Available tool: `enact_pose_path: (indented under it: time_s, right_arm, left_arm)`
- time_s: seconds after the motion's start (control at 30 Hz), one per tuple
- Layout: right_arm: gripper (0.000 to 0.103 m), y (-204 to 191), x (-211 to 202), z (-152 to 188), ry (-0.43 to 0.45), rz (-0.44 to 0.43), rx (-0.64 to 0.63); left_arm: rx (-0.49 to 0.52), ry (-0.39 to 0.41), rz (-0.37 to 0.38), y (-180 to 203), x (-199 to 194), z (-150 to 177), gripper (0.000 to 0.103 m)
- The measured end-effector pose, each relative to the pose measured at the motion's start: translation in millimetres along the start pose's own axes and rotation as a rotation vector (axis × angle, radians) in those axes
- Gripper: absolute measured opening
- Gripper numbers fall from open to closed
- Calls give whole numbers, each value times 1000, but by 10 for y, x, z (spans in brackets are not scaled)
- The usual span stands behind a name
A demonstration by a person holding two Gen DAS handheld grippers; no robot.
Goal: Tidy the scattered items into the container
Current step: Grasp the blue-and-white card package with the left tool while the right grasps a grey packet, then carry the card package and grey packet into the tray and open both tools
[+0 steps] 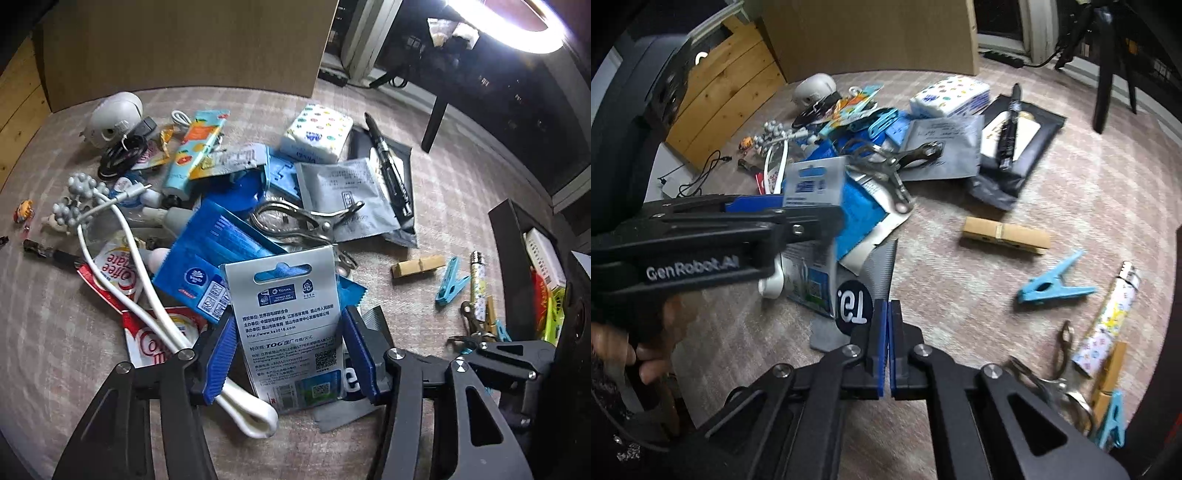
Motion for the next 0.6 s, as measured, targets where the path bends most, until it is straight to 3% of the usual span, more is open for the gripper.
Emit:
enact_pose_path:
  time_s: [0.37, 0.6]
  right_arm:
    - [1, 240, -442, -30, 86, 40, 29]
    - [1, 557, -909, -23, 170, 79, 82]
  left_arm:
    - [23, 74, 48, 195, -282, -130, 53]
    - [87, 110, 102, 559, -432, -260, 53]
Point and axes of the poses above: each gripper's, at about its wrist camera, not at the fingertips, and x roughly the way its jaws point, y to its right, z to its underside, the point moved 5 cm from there along x, roughly the way its jaws point, and after that the axes turned 11 degrees about x, right-handed, at the moved point
